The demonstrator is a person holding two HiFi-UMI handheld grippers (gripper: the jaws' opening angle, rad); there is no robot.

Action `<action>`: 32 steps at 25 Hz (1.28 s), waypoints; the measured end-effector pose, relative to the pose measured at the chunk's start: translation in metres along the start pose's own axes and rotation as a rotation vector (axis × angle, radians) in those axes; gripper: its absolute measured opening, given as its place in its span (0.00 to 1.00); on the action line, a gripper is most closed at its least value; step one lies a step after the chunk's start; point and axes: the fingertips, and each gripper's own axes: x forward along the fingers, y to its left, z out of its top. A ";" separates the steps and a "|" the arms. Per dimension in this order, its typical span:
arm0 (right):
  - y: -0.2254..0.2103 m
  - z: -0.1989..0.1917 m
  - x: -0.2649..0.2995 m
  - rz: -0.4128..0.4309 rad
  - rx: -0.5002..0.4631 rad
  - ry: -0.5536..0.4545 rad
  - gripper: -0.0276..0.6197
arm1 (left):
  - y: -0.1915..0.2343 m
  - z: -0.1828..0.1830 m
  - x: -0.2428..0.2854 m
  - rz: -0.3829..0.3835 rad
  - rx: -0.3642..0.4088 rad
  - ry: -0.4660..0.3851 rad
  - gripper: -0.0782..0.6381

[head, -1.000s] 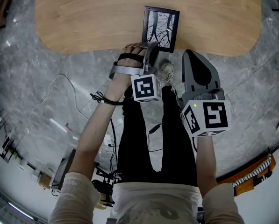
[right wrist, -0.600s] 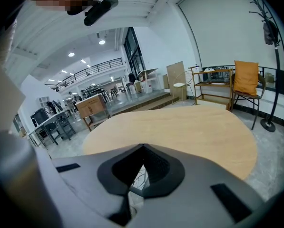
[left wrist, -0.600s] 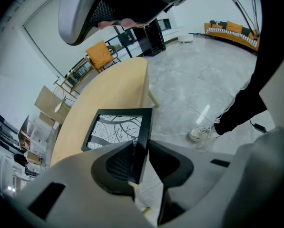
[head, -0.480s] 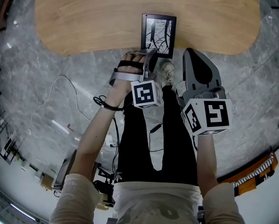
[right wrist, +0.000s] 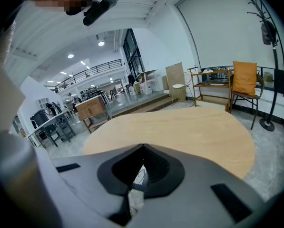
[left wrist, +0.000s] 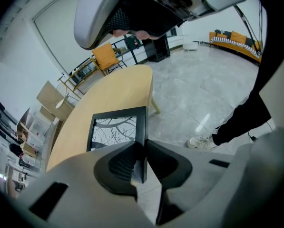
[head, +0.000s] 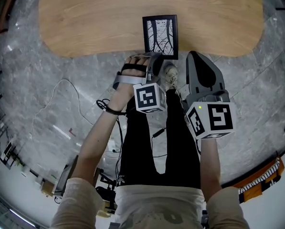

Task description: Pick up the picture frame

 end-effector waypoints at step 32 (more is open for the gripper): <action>0.072 0.295 -0.210 -0.024 -0.300 -0.400 0.05 | 0.255 0.149 -0.359 0.466 -0.959 -0.535 0.22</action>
